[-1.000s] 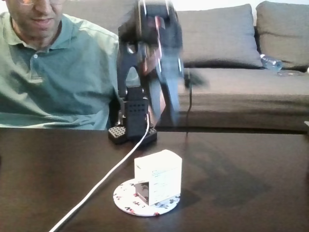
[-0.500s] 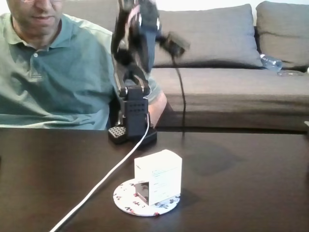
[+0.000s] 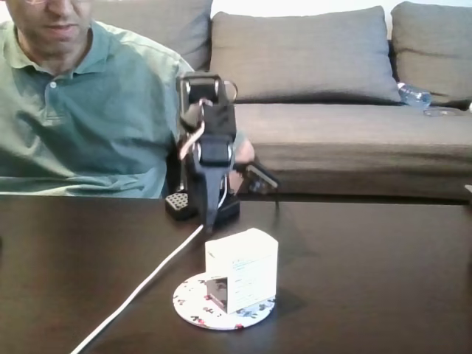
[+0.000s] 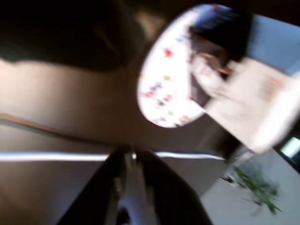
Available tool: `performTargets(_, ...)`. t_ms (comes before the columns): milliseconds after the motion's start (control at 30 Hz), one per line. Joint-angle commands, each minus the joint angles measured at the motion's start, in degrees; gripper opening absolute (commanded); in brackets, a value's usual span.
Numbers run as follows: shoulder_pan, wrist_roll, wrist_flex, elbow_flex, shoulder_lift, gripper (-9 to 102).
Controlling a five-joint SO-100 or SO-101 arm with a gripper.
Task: Grasp a servo box and put it on the zirlivani.
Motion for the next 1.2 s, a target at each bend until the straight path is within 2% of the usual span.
performTargets(0, 0.35, 0.88, -1.67, 1.58, -0.35, 0)
performTargets(100, 3.43, 4.66, -2.46, 2.20, -0.26, 0)
performTargets(300, 5.89, 4.13, -1.67, 2.37, 8.17, 0)
performTargets(467, 4.83, 3.69, 8.70, 3.25, 25.40, 0)
performTargets(600, 2.99, 3.34, 13.45, 8.09, 36.83, 0)
performTargets(1167, 2.46, 2.11, 13.71, 11.60, 32.34, 0)
